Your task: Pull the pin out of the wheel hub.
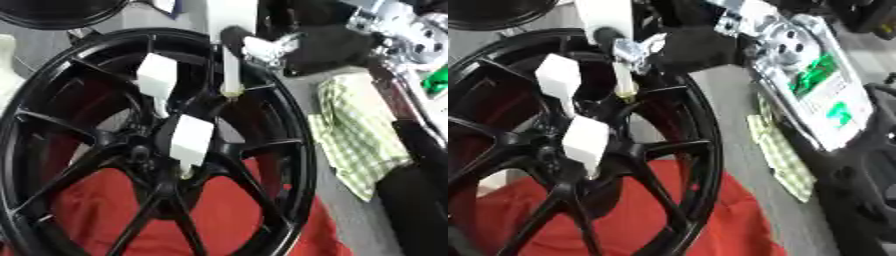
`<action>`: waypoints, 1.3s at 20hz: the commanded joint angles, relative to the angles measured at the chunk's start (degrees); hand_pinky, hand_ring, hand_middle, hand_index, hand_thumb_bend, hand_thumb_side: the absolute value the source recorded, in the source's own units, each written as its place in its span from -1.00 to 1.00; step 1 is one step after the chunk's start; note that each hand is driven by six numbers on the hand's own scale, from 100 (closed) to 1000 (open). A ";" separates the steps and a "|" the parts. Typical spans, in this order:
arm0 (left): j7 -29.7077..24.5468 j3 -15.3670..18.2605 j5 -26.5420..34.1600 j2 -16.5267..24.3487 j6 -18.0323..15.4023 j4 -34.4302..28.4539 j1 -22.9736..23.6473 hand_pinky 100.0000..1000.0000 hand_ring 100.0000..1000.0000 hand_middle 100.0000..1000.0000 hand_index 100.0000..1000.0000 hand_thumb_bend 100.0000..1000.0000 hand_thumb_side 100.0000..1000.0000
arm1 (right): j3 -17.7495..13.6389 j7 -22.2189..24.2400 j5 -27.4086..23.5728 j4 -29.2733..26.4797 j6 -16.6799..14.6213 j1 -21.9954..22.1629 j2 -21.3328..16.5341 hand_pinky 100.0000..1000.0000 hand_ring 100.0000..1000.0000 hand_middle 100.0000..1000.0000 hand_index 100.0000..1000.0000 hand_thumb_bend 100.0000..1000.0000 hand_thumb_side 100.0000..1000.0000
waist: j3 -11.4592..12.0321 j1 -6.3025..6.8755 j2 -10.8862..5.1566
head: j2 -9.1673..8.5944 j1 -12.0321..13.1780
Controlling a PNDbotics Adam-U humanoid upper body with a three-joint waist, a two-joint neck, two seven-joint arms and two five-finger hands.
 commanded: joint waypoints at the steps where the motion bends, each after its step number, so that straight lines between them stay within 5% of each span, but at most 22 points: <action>1: 0.14 0.23 0.16 0.58 -0.06 -0.87 -0.05 0.34 0.06 -0.01 0.27 -1.00 0.70 | -4.54 -4.62 -6.17 -0.20 0.15 -1.15 -4.51 0.47 0.50 -0.31 -0.08 -1.00 -0.50 | -0.16 0.52 -1.56 | -0.67 0.19; 8: 0.64 0.62 -0.01 0.69 -0.28 -0.87 0.22 0.34 0.06 -0.01 0.27 -1.00 0.70 | -13.35 -15.64 -16.51 0.88 -3.64 4.68 -16.32 0.47 0.50 -0.31 -0.08 -1.00 -0.60 | -1.06 1.03 -1.23 | -0.36 1.37; 14: 1.28 1.19 -0.25 0.45 -0.69 -0.87 0.14 0.34 0.05 -0.01 0.27 -1.00 0.69 | -22.58 -27.08 -15.71 -0.67 -9.52 25.01 -26.69 0.48 0.51 -0.30 -0.06 -1.00 -0.72 | -2.01 2.25 -0.32 | -0.51 3.01; 15: 1.40 1.27 -0.24 0.36 -0.80 -0.87 0.07 0.34 0.05 -0.01 0.27 -1.00 0.69 | -23.66 -28.40 -14.18 -0.87 -10.54 29.34 -26.91 0.49 0.51 -0.29 -0.06 -1.00 -1.00 | -2.15 2.55 -0.16 | -0.54 3.20; 16: 1.49 1.31 -0.19 0.29 -0.90 -0.87 0.00 0.34 0.05 -0.01 0.27 -1.00 0.69 | -24.50 -29.34 -12.57 -0.97 -11.56 33.23 -26.68 0.49 0.51 -0.29 -0.05 -1.00 -0.72 | -2.23 2.88 -0.01 | -0.59 3.36; 23: 2.07 1.56 -0.12 -0.40 -1.45 -0.87 -0.29 0.34 0.05 -0.01 0.27 -1.00 0.68 | -28.26 -28.98 3.24 -1.06 -16.54 52.50 -18.52 0.57 0.65 0.00 0.23 -1.00 -0.80 | -2.15 5.45 0.85 | -0.83 4.63; 26: 2.00 1.51 -0.05 -0.62 -1.59 -0.87 -0.48 0.34 0.05 -0.01 0.27 -1.00 0.68 | -29.05 -25.96 12.52 -1.06 -15.72 56.92 -14.63 0.68 0.82 0.42 0.60 -0.48 -0.90 | -2.16 6.18 1.02 | -1.02 4.95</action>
